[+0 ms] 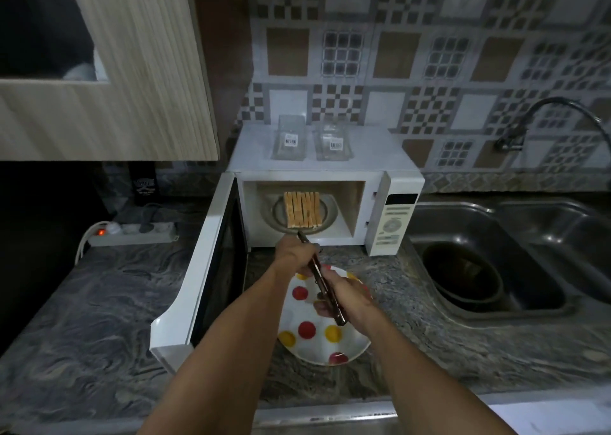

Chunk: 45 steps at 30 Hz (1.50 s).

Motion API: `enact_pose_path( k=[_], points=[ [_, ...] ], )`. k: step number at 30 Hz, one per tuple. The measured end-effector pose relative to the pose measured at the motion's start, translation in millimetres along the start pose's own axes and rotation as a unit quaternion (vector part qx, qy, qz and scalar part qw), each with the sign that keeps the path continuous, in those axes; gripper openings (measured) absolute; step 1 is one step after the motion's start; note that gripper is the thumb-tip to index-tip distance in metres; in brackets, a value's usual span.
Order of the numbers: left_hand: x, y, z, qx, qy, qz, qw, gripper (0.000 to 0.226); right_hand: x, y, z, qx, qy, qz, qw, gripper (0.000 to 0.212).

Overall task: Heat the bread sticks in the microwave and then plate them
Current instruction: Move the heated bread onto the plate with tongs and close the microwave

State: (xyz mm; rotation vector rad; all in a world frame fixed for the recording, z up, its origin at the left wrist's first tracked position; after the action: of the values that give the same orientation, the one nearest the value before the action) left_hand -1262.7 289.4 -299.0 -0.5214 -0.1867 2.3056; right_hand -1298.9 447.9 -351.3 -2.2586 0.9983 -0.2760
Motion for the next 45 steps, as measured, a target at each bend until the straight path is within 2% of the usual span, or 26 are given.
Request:
enact_pose_path(
  k=[2, 5, 8, 11, 15, 18, 22, 26, 28, 30, 34, 37, 39, 42, 45],
  points=[
    [7, -2, 17, 0.015, -0.047, -0.02, 0.999, 0.023, -2, -1, -10, -0.004, 0.1, -0.035, 0.994, 0.055],
    [11, -5, 38, 0.043, -0.056, -0.041, 0.997, 0.024, -7, -7, -29, -0.041, 0.168, -0.054, 0.984, 0.048],
    [8, -4, 53, 0.065, -0.065, -0.035, 0.995, 0.02, -15, -16, -40, -0.07, 0.187, -0.058, 0.978, 0.041],
    [4, 0, 60, 0.076, -0.068, -0.028, 0.994, 0.021, -17, -25, -39, -0.062, 0.205, -0.076, 0.974, 0.029],
    [7, 0, 61, 0.077, -0.091, -0.032, 0.992, 0.016, -22, -37, -32, -0.045, 0.211, -0.059, 0.975, 0.024],
    [16, -4, 55, 0.071, -0.112, -0.036, 0.991, 0.015, -26, -40, -28, -0.038, 0.172, -0.039, 0.984, 0.029],
    [30, -13, 45, 0.054, -0.145, -0.062, 0.986, 0.014, -37, -42, -25, -0.043, 0.058, 0.002, 0.997, 0.052],
    [37, -3, 26, 0.045, -0.187, -0.064, 0.979, 0.029, -48, -32, -31, -0.065, -0.015, 0.079, 0.995, 0.051],
    [29, 3, 12, 0.041, -0.196, -0.023, 0.98, 0.041, -53, -28, -36, -0.08, -0.064, 0.117, 0.988, 0.051],
    [16, 2, -8, 0.029, -0.144, 0.028, 0.989, 0.052, -57, -23, -41, -0.092, -0.119, 0.136, 0.979, 0.054],
    [-13, 0, -59, 0.033, 0.0, 0.103, 0.994, 0.046, -66, -3, -52, -0.1, -0.185, 0.174, 0.962, 0.06],
    [-29, -1, -96, 0.032, 0.154, 0.116, 0.981, 0.041, -70, 10, -61, -0.126, -0.238, 0.214, 0.939, 0.057],
    [-37, -4, -109, 0.056, 0.197, 0.141, 0.969, 0.036, -70, 14, -72, -0.148, -0.258, 0.237, 0.925, 0.053],
    [-34, -1, -130, 0.09, 0.241, 0.157, 0.954, 0.033, -64, 36, -74, -0.136, -0.294, 0.25, 0.913, 0.066],
    [-29, 6, -145, 0.095, 0.294, 0.145, 0.94, 0.048, -57, 52, -78, -0.123, -0.297, 0.248, 0.914, 0.069]
  ],
)
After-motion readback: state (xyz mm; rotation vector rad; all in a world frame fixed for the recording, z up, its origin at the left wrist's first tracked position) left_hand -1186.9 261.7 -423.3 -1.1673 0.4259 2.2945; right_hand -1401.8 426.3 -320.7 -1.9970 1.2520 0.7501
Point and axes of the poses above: each hand's wrist, its own y-axis towards the middle knuckle, its own x-axis out of the palm, z = x × y, the point moved 10 cm from there along y, towards the middle knuckle, and after that the axes turned 7 degrees about x, right-handed, at the moved point
